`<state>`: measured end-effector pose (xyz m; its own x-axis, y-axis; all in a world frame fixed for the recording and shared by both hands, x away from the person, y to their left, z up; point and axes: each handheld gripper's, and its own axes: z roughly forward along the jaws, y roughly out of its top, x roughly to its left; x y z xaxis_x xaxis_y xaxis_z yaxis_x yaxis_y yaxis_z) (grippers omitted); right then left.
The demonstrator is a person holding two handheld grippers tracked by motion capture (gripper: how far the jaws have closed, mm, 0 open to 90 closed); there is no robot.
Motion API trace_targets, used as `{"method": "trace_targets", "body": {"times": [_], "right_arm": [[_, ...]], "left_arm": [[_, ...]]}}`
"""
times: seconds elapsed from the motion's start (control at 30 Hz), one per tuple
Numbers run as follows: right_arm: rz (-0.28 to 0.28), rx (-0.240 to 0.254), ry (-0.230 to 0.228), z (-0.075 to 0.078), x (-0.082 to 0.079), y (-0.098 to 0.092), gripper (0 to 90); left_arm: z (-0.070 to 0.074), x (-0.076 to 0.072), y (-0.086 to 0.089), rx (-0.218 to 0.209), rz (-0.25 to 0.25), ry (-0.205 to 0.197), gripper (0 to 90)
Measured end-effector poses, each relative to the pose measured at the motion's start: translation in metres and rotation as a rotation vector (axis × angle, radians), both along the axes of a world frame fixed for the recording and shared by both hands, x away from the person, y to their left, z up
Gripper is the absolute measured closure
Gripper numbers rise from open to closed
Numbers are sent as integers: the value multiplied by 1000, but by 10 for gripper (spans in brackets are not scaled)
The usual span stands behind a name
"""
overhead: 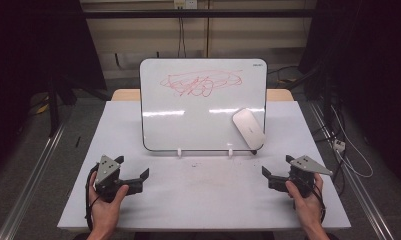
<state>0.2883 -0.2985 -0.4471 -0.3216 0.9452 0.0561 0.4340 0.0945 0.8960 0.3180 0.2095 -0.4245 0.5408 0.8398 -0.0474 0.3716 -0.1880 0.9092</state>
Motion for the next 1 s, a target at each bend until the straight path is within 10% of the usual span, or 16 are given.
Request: {"method": "trace_targets", "body": {"times": [1.0], "right_arm": [[2,-3,-9,1,10,7,56]], "left_arm": [[-2,-1,6,2,0,21,41]]}}
